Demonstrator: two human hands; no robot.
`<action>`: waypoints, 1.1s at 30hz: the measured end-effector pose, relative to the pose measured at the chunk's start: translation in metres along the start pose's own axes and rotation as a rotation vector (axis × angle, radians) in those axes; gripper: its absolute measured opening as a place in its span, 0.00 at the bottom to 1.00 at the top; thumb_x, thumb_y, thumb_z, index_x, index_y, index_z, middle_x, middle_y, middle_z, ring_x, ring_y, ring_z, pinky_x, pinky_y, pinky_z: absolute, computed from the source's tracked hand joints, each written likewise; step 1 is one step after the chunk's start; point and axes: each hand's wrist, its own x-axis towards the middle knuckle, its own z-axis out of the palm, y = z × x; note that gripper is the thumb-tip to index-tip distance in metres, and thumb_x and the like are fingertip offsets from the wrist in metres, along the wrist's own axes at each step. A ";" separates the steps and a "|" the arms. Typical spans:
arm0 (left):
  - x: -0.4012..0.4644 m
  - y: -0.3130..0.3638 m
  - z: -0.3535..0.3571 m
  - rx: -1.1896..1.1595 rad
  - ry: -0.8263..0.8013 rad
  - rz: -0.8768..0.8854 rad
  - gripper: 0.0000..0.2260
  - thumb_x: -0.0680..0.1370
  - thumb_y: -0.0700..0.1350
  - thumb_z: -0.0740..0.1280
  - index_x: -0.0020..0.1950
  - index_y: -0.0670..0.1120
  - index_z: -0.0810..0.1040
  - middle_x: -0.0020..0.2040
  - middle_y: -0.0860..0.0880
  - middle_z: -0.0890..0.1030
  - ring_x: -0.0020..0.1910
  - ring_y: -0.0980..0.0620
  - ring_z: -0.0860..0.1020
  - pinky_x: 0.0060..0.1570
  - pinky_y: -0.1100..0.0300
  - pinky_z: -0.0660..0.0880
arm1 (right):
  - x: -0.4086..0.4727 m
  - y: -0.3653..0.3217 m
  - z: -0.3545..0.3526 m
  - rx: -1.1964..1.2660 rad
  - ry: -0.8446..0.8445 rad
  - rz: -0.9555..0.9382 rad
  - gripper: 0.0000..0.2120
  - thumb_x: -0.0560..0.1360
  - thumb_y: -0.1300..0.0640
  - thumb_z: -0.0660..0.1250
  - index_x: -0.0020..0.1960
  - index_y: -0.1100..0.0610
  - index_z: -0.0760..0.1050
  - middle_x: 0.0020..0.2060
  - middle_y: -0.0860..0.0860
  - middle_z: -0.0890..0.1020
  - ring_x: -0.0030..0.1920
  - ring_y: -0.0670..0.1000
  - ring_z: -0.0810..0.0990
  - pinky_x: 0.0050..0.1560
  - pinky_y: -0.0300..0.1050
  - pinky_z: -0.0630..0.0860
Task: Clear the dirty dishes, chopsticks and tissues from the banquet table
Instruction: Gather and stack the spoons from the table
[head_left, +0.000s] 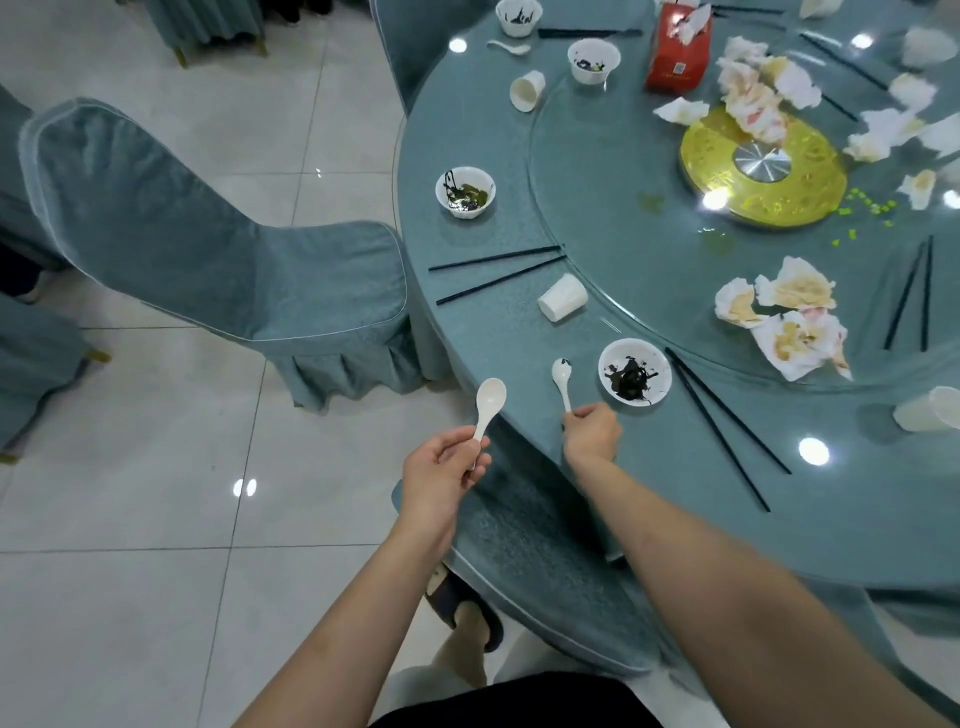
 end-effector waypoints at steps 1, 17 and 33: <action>0.000 0.001 -0.003 0.008 -0.013 0.003 0.09 0.81 0.34 0.67 0.61 0.38 0.80 0.51 0.39 0.86 0.43 0.50 0.82 0.51 0.57 0.79 | -0.002 -0.001 0.000 -0.001 0.000 0.002 0.06 0.74 0.60 0.71 0.50 0.55 0.83 0.48 0.58 0.86 0.53 0.61 0.83 0.55 0.51 0.78; -0.027 0.017 -0.001 -0.032 0.017 0.106 0.10 0.81 0.33 0.68 0.62 0.38 0.80 0.46 0.42 0.85 0.40 0.53 0.82 0.46 0.60 0.79 | -0.076 -0.026 -0.060 0.350 -0.174 -0.232 0.07 0.75 0.60 0.71 0.39 0.60 0.82 0.31 0.52 0.82 0.33 0.49 0.76 0.42 0.46 0.75; -0.066 0.004 0.042 -0.177 0.110 0.245 0.07 0.80 0.34 0.68 0.57 0.41 0.82 0.44 0.46 0.86 0.43 0.52 0.83 0.50 0.59 0.80 | -0.164 -0.036 -0.111 0.495 -0.295 -0.548 0.07 0.76 0.61 0.72 0.49 0.52 0.86 0.40 0.45 0.87 0.41 0.42 0.83 0.45 0.32 0.76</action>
